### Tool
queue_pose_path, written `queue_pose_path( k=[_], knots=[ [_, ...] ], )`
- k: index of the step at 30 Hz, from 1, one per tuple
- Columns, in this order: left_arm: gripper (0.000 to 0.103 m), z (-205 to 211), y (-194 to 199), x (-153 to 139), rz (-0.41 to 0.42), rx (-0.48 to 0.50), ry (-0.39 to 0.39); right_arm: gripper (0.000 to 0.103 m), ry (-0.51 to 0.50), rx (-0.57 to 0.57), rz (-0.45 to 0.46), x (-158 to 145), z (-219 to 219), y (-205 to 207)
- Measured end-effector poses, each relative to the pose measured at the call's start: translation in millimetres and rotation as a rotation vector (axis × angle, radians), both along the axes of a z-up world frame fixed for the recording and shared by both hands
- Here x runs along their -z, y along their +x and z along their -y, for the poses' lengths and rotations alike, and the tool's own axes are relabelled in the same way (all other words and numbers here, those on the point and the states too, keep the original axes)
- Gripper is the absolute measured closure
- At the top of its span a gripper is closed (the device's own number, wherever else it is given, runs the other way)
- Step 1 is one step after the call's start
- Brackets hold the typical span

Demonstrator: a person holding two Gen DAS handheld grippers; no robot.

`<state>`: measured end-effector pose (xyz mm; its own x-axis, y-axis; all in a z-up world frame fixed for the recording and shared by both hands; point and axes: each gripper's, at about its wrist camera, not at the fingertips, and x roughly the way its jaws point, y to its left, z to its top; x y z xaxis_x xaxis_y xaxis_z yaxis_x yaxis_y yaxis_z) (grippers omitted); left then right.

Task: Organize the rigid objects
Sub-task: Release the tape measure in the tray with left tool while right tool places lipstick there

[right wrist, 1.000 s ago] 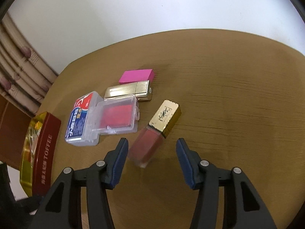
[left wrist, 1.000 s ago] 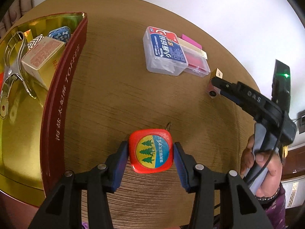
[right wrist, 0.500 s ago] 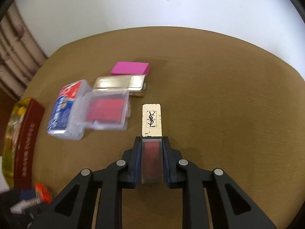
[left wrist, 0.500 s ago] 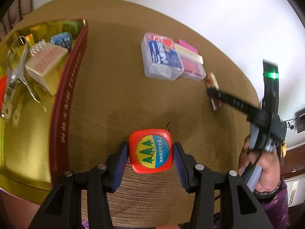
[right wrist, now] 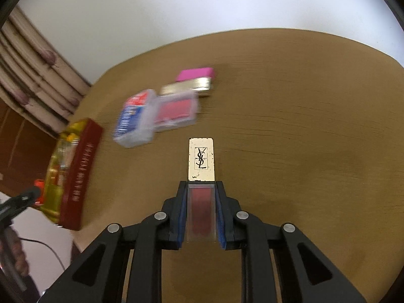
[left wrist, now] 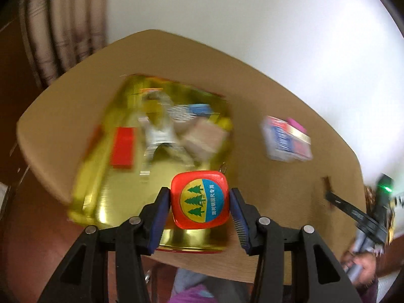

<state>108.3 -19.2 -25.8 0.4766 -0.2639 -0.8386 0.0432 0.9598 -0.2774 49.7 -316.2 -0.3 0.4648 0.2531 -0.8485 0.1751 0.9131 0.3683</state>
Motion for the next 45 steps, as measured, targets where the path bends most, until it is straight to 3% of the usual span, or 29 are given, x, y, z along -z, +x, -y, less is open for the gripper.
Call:
queue_pose_path(
  k=[8,14,19,25,30,33,37,40,45],
  knots=[
    [0.055,-45,9,35,-0.023,-0.098,0.083,0.085,0.081,-0.137,0.065,-45,-72,21],
    [0.055,-43,13,49,-0.033,-0.094,0.134,0.085,0.152,-0.266,0.066,-62,-137,46],
    [0.054,-41,15,52,-0.03,-0.106,0.165,0.085,0.176,-0.355,0.038,-55,-187,62],
    [0.054,-44,6,35,0.067,-0.142,0.19,0.085,0.168,-0.43,-0.025,-29,-241,78],
    [0.054,-64,-3,23,0.124,-0.21,0.07,0.084,0.088,-0.463,-0.041,-9,-268,83],
    [0.053,-77,-7,16,0.152,-0.259,0.013,0.079,0.036,-0.449,0.011,-13,-271,78],
    [0.052,-85,-9,14,0.153,-0.288,-0.017,0.048,0.065,-0.331,0.101,-33,-226,73],
    [0.052,-83,-7,17,0.129,-0.27,-0.043,0.024,-0.084,-0.228,0.157,-45,-184,75],
    [0.052,-65,-6,23,0.106,-0.209,-0.012,0.019,-0.318,-0.163,0.113,-32,-138,94]
  ],
)
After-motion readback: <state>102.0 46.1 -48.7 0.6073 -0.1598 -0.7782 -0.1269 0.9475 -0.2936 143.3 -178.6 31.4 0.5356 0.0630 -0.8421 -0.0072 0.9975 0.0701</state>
